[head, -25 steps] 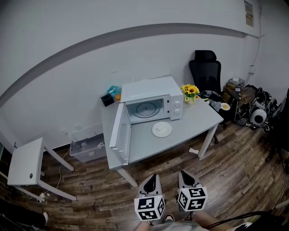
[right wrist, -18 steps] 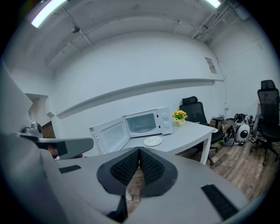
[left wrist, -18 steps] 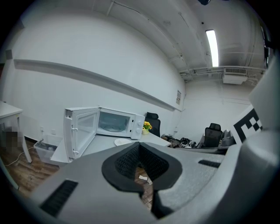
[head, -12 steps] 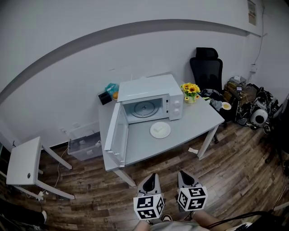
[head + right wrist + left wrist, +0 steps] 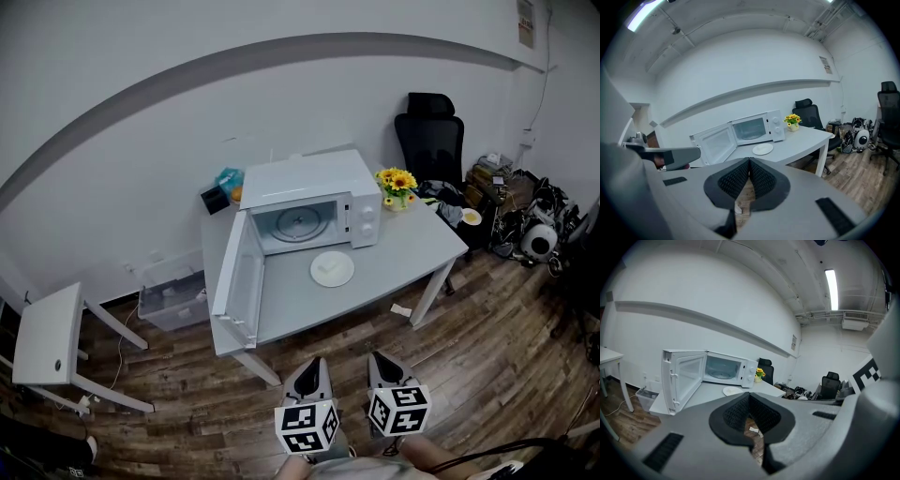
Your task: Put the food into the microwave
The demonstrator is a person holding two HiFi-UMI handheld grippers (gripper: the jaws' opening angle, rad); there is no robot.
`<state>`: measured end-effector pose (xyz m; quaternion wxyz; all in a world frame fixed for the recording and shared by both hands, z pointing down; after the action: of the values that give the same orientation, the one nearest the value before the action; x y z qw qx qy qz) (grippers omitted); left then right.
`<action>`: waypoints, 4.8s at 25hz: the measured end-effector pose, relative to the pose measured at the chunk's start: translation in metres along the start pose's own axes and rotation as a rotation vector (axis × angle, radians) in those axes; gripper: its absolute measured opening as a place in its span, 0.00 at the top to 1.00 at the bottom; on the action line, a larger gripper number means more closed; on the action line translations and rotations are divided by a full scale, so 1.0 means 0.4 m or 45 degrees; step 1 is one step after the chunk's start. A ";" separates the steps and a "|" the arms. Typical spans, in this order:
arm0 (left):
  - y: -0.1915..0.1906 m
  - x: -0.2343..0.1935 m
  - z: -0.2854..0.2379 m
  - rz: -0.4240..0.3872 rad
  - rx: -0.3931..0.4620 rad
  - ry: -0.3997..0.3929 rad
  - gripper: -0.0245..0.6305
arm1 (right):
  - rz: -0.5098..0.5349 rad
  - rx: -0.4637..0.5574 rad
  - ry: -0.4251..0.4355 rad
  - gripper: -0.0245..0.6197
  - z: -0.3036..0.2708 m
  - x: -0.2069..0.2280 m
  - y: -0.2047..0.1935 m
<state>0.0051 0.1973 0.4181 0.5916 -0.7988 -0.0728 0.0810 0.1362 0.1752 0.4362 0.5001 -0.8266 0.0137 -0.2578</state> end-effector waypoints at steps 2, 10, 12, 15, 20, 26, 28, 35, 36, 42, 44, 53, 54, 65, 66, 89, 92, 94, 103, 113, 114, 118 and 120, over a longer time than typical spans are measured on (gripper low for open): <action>0.003 -0.007 -0.017 0.005 -0.002 -0.002 0.96 | 0.005 -0.007 0.001 0.94 -0.013 0.000 0.004; 0.034 -0.026 -0.120 -0.024 0.016 -0.036 0.96 | -0.013 0.031 -0.025 0.94 -0.096 0.038 0.055; 0.040 -0.038 -0.147 -0.034 0.012 -0.038 0.96 | -0.021 0.044 -0.025 0.94 -0.126 0.043 0.072; 0.057 -0.060 -0.182 -0.040 0.008 -0.035 0.96 | -0.024 0.046 -0.017 0.94 -0.167 0.041 0.097; 0.080 -0.095 -0.243 -0.043 -0.006 -0.040 0.96 | -0.029 0.035 -0.020 0.94 -0.230 0.040 0.128; 0.087 -0.121 -0.298 -0.026 -0.024 -0.051 0.96 | -0.025 0.009 -0.038 0.94 -0.284 0.050 0.146; 0.092 -0.132 -0.317 -0.020 -0.027 -0.055 0.96 | -0.023 0.003 -0.042 0.94 -0.301 0.050 0.154; 0.133 -0.174 -0.388 -0.018 -0.016 -0.064 0.96 | -0.022 0.017 -0.054 0.94 -0.373 0.048 0.205; 0.139 -0.180 -0.399 -0.018 -0.015 -0.067 0.96 | -0.022 0.021 -0.055 0.94 -0.385 0.046 0.214; 0.168 -0.219 -0.476 -0.019 -0.016 -0.089 0.96 | -0.019 0.026 -0.072 0.94 -0.462 0.046 0.255; 0.180 -0.236 -0.501 -0.022 -0.014 -0.094 0.96 | -0.017 0.029 -0.076 0.94 -0.491 0.042 0.270; 0.227 -0.308 -0.621 -0.019 -0.010 -0.110 0.96 | -0.002 0.040 -0.072 0.94 -0.625 0.024 0.341; 0.231 -0.314 -0.633 -0.019 -0.010 -0.115 0.96 | 0.001 0.039 -0.073 0.94 -0.638 0.023 0.347; 0.250 -0.360 -0.728 -0.018 -0.027 -0.137 0.96 | 0.007 0.031 -0.084 0.94 -0.737 0.024 0.388; 0.251 -0.363 -0.734 -0.020 -0.031 -0.138 0.96 | 0.006 0.030 -0.083 0.94 -0.744 0.023 0.390; 0.239 -0.398 -0.819 0.015 -0.106 -0.010 0.96 | 0.001 -0.024 0.034 0.94 -0.860 0.042 0.432; 0.230 -0.387 -0.828 0.016 -0.120 -0.010 0.96 | -0.001 -0.036 0.035 0.94 -0.861 0.052 0.425; 0.227 -0.382 -0.833 0.015 -0.127 -0.013 0.96 | 0.000 -0.043 0.039 0.94 -0.863 0.056 0.424; 0.194 -0.352 -0.852 0.017 -0.186 -0.049 0.94 | 0.027 -0.059 0.057 0.93 -0.864 0.075 0.406; 0.074 -0.362 -0.892 0.072 -0.325 -0.048 0.80 | -0.046 -0.197 -0.014 0.85 -0.901 0.175 0.313; 0.057 -0.368 -0.898 0.078 -0.338 -0.039 0.80 | -0.056 -0.205 -0.030 0.85 -0.908 0.189 0.302; -0.008 -0.388 -0.912 0.110 -0.391 -0.005 0.80 | -0.097 -0.237 -0.086 0.85 -0.928 0.239 0.257; -0.036 -0.394 -0.919 0.126 -0.419 0.005 0.80 | -0.114 -0.250 -0.109 0.85 -0.937 0.258 0.239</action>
<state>-0.0696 -0.1752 0.5442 0.4482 -0.8877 -0.0443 0.0954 0.0833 -0.2086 0.5366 0.4047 -0.8817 -0.0192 -0.2418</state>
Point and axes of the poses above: the fingertips, and each gripper's own axes: z backward along the fingers, x to its right, y out of its top, the point moved 3 cm from there along z, backward along the fingers, and after that the axes turned 11 degrees about -z, right-handed, at the moved point
